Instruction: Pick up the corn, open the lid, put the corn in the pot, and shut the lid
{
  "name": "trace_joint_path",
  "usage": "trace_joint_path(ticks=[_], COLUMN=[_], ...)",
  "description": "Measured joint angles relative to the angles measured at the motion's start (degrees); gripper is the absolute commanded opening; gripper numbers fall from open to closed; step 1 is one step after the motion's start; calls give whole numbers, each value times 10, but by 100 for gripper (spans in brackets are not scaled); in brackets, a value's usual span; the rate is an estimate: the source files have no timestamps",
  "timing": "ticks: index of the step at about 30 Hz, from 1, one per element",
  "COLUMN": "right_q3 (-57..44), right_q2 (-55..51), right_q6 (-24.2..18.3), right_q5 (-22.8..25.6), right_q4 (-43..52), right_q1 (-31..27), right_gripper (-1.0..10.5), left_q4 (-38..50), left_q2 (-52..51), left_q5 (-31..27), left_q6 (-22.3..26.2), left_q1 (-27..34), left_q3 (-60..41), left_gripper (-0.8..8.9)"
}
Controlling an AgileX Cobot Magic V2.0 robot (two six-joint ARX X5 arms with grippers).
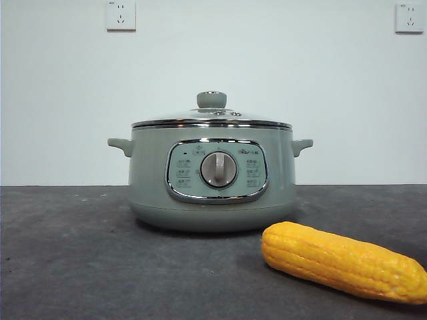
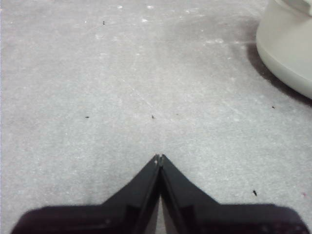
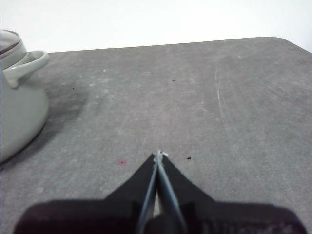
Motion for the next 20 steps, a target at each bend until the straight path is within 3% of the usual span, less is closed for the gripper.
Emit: trace_joint_path(ticks=[5,15,20], right_q3=[0,7,57], right_q2=[0,0,4], right_q6=[14,138,161], right_q5=[-1,-40,-52], right_q4=[0,-9,-23], right_q1=[0,0,0], right_gripper=[0,-8,-8], left_q4=[0,-47,-56], left_q2=[0,2,2], left_q5=[0,0,3], left_q6=[0,-14,-34], left_q1=[0,0,0], left_q3=[0,31,95], left_gripper=[-3,-5,-5])
